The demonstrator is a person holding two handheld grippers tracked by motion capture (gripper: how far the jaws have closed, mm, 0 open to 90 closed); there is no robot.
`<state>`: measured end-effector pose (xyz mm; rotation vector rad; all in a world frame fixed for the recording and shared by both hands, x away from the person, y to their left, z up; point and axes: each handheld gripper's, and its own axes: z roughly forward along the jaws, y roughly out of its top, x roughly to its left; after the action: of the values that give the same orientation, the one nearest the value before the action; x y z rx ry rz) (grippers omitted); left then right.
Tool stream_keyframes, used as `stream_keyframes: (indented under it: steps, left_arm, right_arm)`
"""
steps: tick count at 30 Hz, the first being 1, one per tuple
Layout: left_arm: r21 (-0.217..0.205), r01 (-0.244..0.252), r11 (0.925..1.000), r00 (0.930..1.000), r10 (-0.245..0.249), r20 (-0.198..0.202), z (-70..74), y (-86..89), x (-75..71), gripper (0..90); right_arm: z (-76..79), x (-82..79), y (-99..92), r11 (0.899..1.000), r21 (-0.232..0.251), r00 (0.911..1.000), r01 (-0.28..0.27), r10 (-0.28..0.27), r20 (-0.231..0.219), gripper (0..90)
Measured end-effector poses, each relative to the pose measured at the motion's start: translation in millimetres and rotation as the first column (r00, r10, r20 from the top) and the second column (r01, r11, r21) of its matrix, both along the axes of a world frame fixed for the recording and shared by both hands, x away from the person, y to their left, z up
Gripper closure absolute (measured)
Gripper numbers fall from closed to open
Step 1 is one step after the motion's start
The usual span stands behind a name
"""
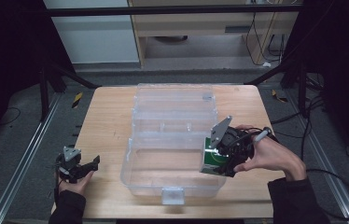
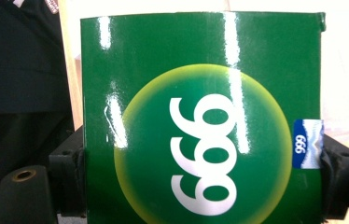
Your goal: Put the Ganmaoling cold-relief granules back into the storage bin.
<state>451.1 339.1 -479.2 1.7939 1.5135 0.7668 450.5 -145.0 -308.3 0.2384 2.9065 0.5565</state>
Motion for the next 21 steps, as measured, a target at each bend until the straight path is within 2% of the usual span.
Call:
stream_keyframes:
  steps: [9, 15, 21]
  left_arm:
    - [0.001, -0.001, 1.0, 1.0, 0.001, 0.001, 0.0, 0.2, 0.1, 23.3]
    - [-0.003, -0.002, 1.0, 1.0, 0.002, 0.003, 0.1, 0.5, -0.2, 23.4]
    - [-0.002, -0.001, 1.0, 1.0, 0.001, 0.003, 0.1, 0.4, -0.1, 23.3]
  right_arm:
    - [-10.4, 6.0, 12.7, 1.0, 0.0, 0.9998, -0.019, 0.019, 0.004, 15.9]
    - [-20.7, 6.8, 21.8, 0.999, -0.018, 0.9993, -0.036, 0.036, -0.01, 16.0]
    - [-32.4, 8.7, 24.7, 0.999, -0.024, 0.9993, -0.03, 0.029, -0.022, 16.0]
